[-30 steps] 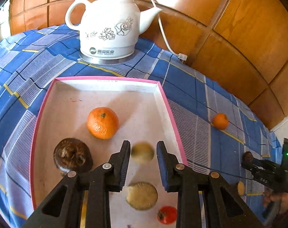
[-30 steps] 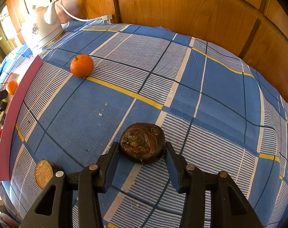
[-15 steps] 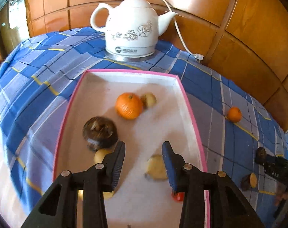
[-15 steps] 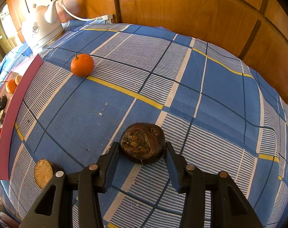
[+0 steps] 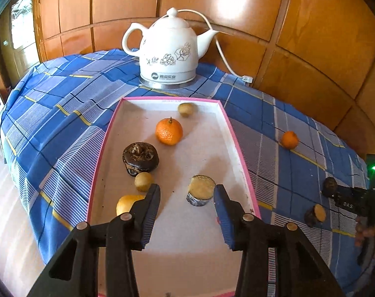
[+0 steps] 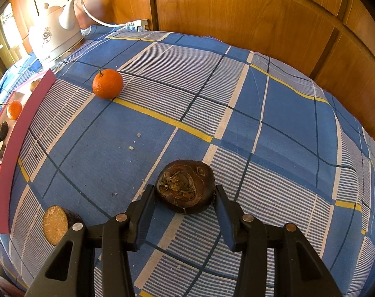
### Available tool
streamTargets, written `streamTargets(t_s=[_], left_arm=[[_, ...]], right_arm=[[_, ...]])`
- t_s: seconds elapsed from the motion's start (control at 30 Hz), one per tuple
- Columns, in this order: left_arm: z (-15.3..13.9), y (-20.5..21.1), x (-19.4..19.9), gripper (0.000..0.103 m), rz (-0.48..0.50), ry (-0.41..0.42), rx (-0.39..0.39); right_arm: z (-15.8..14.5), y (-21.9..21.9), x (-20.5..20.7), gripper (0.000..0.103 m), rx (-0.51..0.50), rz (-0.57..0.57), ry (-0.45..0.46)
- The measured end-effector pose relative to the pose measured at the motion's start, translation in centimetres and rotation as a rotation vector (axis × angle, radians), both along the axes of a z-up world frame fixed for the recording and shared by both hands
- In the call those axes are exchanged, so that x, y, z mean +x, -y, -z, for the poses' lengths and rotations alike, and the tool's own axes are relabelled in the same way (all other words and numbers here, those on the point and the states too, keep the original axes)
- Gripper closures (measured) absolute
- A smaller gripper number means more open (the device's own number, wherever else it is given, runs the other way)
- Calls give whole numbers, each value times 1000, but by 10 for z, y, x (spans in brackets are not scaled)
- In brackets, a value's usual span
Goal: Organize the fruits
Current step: 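Carry the dark brown slice into the tray with the right tool and release it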
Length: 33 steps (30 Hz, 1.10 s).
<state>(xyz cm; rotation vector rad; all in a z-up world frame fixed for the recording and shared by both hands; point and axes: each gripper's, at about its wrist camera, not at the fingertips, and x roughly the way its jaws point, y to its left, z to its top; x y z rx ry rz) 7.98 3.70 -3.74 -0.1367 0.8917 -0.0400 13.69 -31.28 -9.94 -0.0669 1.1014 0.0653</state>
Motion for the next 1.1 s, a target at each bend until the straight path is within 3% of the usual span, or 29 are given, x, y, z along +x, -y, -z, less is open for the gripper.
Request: streamTargets(t_s=[1.1], left_arm=[[-2, -21, -25, 55, -37, 0, -25]], right_arm=[[-1, -1, 0, 56, -11, 13, -5]])
